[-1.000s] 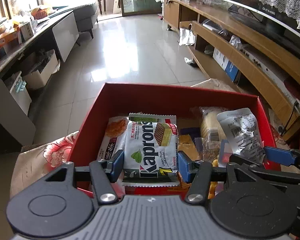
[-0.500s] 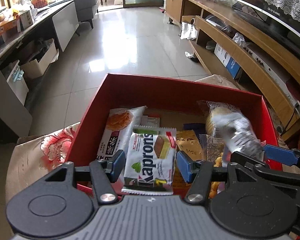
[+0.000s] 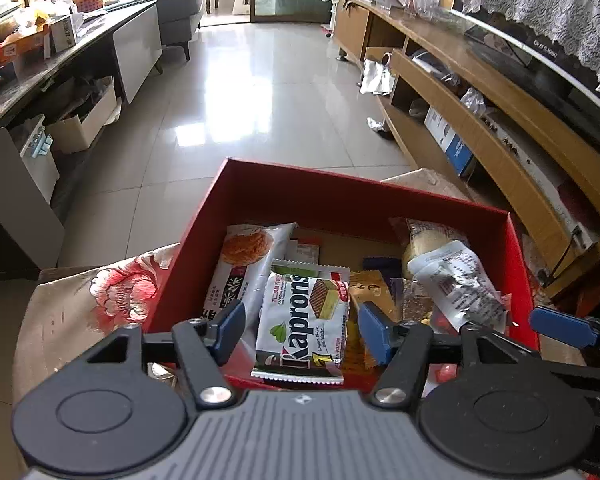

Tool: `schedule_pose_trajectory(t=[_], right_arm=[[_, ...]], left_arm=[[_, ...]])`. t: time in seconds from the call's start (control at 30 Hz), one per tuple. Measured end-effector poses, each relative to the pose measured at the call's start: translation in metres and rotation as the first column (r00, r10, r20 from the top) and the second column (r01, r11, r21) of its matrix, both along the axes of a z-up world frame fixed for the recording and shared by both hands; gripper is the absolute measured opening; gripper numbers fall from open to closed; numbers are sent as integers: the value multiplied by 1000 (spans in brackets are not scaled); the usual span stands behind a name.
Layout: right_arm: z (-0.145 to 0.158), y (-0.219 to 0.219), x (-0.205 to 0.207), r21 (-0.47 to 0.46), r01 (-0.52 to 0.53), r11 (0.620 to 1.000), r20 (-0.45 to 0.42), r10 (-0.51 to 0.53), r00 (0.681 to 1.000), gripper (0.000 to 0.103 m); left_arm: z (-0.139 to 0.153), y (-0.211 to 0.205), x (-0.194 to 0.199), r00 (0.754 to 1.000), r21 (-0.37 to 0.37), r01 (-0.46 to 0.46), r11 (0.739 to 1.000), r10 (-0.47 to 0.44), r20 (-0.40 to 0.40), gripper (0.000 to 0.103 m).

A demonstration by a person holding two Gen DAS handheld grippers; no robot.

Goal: Organize snacks

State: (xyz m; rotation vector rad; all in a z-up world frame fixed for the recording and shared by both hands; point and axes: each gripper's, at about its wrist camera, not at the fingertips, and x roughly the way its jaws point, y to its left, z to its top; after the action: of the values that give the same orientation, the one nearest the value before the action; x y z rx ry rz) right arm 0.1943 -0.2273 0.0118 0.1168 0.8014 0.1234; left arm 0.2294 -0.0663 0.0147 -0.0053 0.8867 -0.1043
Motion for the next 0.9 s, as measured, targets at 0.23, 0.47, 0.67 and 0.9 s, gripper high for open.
schedule_pose_trajectory(t=[0.23, 0.47, 0.67, 0.9], right_arm=[[4, -3, -12, -2, 31, 1000, 8, -31, 999, 77], [3, -9, -29, -14, 86, 996, -3, -86, 996, 80], [-2, -11, -48, -16, 110, 994, -24, -111, 994, 83], [-4, -9, -75, -13, 136, 991, -26, -136, 990, 83]], left_arm=[[5, 1, -16, 1000, -5, -4, 1000, 4, 13, 64], [2, 5, -38, 1000, 1, -8, 1000, 8, 5, 70], [2, 5, -65, 1000, 10, 6, 1000, -6, 3, 71], [1, 8, -94, 1000, 8, 18, 1000, -18, 4, 73]])
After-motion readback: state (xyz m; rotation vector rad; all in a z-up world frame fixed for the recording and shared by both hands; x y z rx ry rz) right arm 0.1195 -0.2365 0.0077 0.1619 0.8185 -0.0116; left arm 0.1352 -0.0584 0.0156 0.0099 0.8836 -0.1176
